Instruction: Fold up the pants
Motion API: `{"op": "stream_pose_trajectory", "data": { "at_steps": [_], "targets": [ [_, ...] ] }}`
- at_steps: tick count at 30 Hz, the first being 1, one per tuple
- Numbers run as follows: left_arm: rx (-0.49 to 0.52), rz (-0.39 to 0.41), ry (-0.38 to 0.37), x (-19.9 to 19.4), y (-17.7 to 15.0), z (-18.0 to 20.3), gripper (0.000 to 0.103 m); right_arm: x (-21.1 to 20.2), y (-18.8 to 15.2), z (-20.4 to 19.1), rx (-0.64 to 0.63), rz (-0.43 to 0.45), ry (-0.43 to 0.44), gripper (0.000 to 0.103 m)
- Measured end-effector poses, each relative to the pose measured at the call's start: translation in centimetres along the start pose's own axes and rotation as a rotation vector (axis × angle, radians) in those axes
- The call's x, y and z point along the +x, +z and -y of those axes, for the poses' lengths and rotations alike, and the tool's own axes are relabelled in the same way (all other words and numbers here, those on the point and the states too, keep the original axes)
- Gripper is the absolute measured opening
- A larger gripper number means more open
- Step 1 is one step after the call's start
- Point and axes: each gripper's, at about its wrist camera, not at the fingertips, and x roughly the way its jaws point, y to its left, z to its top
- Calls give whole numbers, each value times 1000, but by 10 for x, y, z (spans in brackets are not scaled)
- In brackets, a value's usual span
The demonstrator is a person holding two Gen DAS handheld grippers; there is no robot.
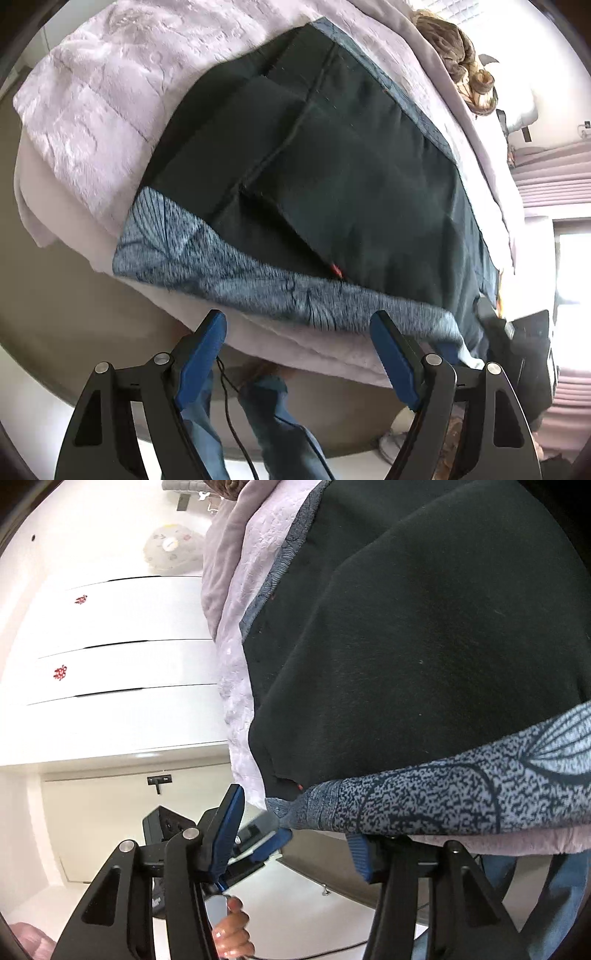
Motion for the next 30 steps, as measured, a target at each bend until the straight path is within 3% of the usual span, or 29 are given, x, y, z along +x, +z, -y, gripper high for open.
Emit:
{"op": "stream_pose_trajectory", "data": {
  "at_steps": [6, 9, 12, 15, 18, 19, 23, 26, 30],
  "targets": [
    [-48, 8, -47, -4, 2, 0, 81, 0, 4, -4, 52, 20, 137, 57],
    [-104, 14, -76, 8, 15, -2, 81, 0, 4, -6, 24, -3, 127, 57],
    [-110, 48, -61, 10, 25, 0, 51, -4, 4, -2, 18, -17, 101, 57],
    [-56, 53, -35, 10, 30, 1, 35, -9, 3, 4, 18, -4, 44, 57],
    [-3, 47, -17, 11, 33, 0, 32, -22, 2, 25, 78, 36, -5, 57],
    [14, 46, -11, 11, 34, 1, 26, -27, 0, 30, 98, 49, -12, 55],
    [83, 40, 29, 6, 36, 5, 24, -50, -10, 64, 252, 152, 29, 5],
    [156, 80, 75, -12, 41, 20, 24, -69, -14, 62, 270, 222, 31, 4],
    [211, 134, 82, -32, 60, 48, 24, -85, 11, 14, 78, 184, -44, 4]
  ]
}}
